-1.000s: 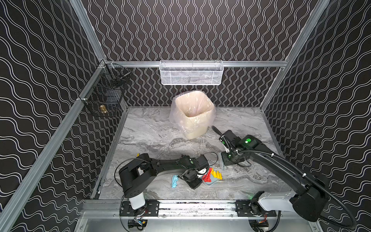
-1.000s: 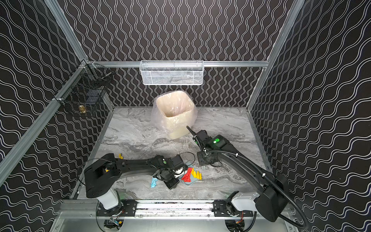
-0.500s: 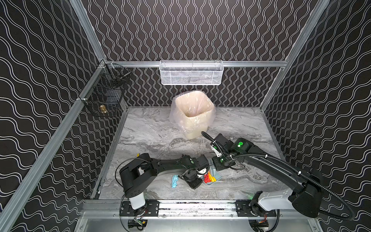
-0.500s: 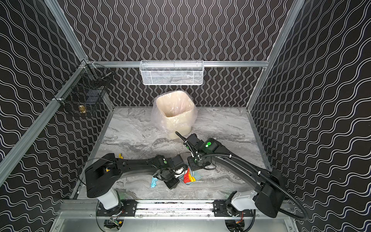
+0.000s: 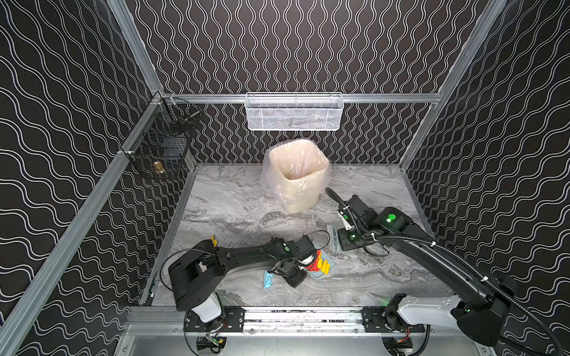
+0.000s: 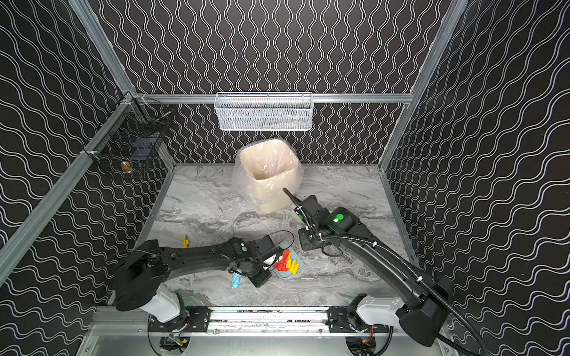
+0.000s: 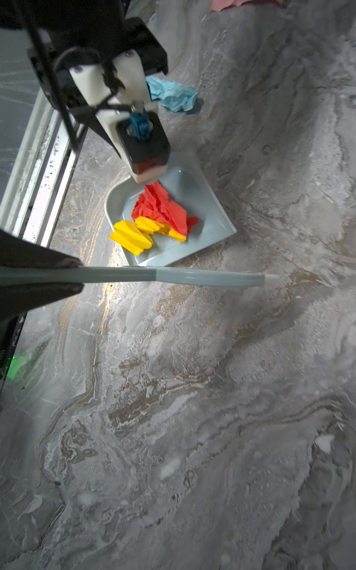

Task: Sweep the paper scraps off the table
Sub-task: 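Lift the dustpan toward the bin with the left gripper while the right withdraws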

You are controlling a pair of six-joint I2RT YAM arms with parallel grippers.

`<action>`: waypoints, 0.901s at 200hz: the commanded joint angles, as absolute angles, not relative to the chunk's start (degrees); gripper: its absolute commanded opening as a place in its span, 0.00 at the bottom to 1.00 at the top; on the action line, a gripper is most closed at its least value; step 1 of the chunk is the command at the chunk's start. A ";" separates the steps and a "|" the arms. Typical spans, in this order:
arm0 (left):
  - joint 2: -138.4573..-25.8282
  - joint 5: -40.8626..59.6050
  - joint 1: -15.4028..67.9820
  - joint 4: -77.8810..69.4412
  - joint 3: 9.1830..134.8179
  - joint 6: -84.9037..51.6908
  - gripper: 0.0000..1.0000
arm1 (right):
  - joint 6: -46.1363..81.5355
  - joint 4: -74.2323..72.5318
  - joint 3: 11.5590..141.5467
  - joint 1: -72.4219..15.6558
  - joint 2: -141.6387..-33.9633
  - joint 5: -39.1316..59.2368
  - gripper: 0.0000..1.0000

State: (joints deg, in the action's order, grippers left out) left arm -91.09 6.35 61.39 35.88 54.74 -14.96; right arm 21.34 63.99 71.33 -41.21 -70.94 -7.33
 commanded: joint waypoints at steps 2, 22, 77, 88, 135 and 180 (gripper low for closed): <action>-87.89 4.86 61.08 38.36 55.12 -16.52 0.00 | 17.96 60.88 70.61 -36.99 -67.84 -6.25 0.00; -83.90 3.96 60.93 42.89 56.68 -17.34 0.00 | 15.39 58.48 68.91 -32.17 -65.33 -3.67 0.00; -71.46 2.86 55.10 56.61 61.63 -18.65 0.00 | 11.38 55.20 67.50 -26.83 -64.27 0.51 0.00; -69.54 3.05 52.45 59.33 63.26 -17.72 0.00 | 10.83 54.63 67.41 -26.08 -64.40 1.25 0.00; -67.64 4.12 40.62 68.85 72.11 -11.53 0.00 | 8.49 54.05 66.74 -23.17 -64.59 3.54 0.00; -71.25 4.18 28.92 72.96 80.74 -4.77 0.00 | 7.31 53.64 65.20 -21.04 -63.11 5.25 0.00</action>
State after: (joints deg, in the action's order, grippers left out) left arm -69.69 3.79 33.12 69.30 77.19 -10.20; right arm 8.62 54.92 65.98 -21.89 -63.92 3.64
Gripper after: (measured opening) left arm 0.217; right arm 0.087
